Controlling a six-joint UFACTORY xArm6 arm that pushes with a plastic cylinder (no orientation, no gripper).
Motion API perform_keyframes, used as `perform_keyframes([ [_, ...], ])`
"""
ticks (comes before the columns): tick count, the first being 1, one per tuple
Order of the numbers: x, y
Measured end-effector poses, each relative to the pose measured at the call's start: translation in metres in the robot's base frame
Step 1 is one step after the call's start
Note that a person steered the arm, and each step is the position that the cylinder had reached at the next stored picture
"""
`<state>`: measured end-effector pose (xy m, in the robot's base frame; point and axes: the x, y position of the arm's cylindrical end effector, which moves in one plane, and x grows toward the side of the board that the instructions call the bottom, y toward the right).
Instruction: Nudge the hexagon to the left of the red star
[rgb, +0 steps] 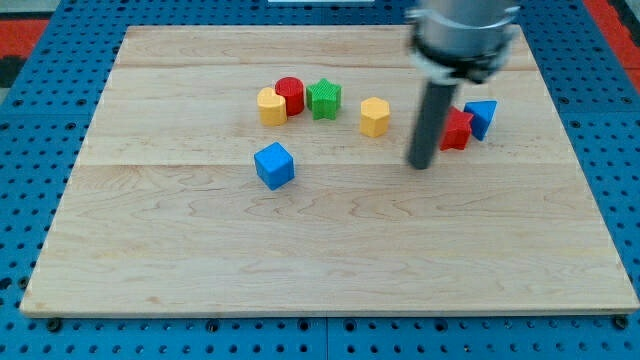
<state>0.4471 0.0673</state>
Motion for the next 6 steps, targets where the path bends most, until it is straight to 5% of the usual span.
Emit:
perform_keyframes([
  [1, -0.021, -0.048],
  [3, -0.076, -0.040],
  [4, -0.076, 0.022],
  [6, -0.064, -0.144],
])
